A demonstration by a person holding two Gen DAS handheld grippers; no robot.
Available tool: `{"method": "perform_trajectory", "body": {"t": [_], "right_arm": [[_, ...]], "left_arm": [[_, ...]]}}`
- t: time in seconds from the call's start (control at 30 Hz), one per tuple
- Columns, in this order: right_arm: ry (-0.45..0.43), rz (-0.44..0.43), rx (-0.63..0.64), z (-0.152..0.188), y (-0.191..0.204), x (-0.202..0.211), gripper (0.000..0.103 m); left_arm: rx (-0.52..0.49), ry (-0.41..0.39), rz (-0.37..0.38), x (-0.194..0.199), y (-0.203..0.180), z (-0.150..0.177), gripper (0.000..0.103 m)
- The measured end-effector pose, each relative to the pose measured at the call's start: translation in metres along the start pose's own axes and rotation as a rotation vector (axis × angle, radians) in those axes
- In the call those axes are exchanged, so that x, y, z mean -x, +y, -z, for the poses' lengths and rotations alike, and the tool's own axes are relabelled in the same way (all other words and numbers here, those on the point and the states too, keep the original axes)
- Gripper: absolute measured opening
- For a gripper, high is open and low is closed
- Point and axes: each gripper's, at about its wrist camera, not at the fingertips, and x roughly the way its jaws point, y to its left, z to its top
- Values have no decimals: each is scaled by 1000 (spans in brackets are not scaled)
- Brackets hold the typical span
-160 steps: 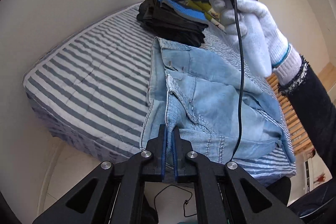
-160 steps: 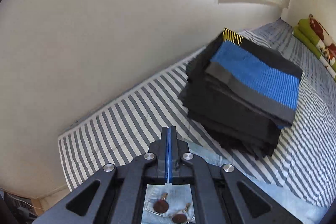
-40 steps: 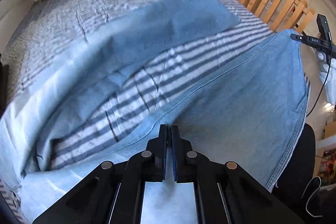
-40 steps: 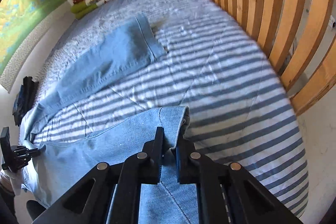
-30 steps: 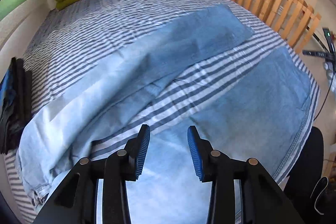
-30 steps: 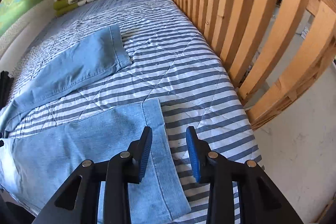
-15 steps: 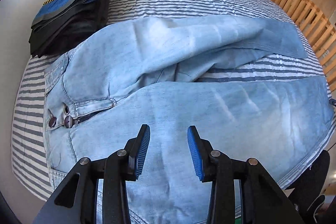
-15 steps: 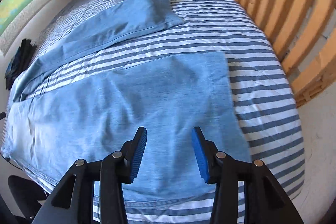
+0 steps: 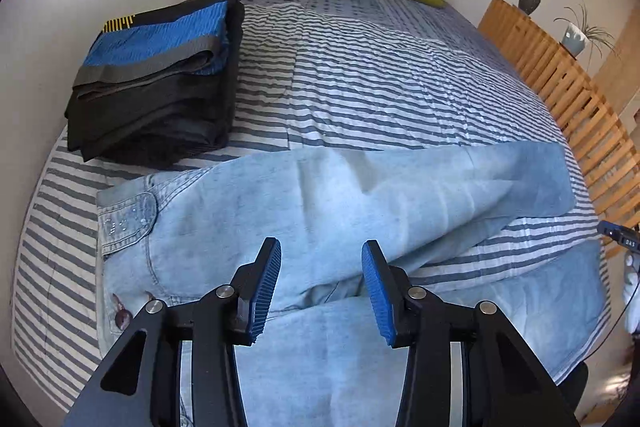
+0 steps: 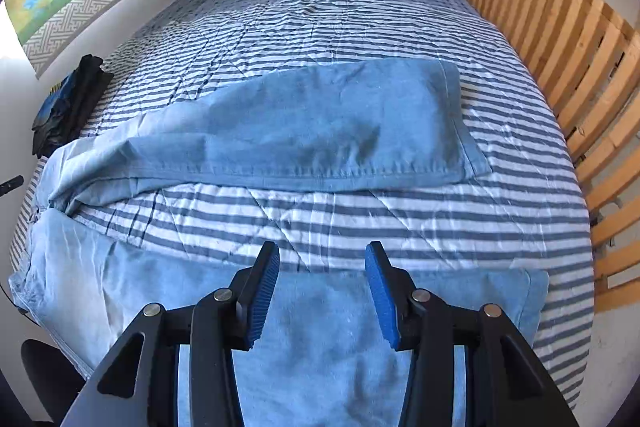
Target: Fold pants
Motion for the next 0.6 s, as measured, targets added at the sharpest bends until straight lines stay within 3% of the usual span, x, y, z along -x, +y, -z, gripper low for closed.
{"method": "perform_trajectory", "body": {"t": [0.07, 0.23, 0.43, 0.6], "right_arm": [[22, -24, -10, -15, 9, -17, 41], [70, -104, 73, -30, 70, -62, 41], [67, -171, 376, -28, 196, -103, 41], [34, -118, 565, -35, 269, -132, 41]], "left_arm": [[-48, 33, 30, -14, -10, 4, 45], [-150, 100, 4, -48, -31, 26, 45], [-60, 79, 0, -45, -1, 32, 45], [27, 46, -36, -22, 48, 35, 45]]}}
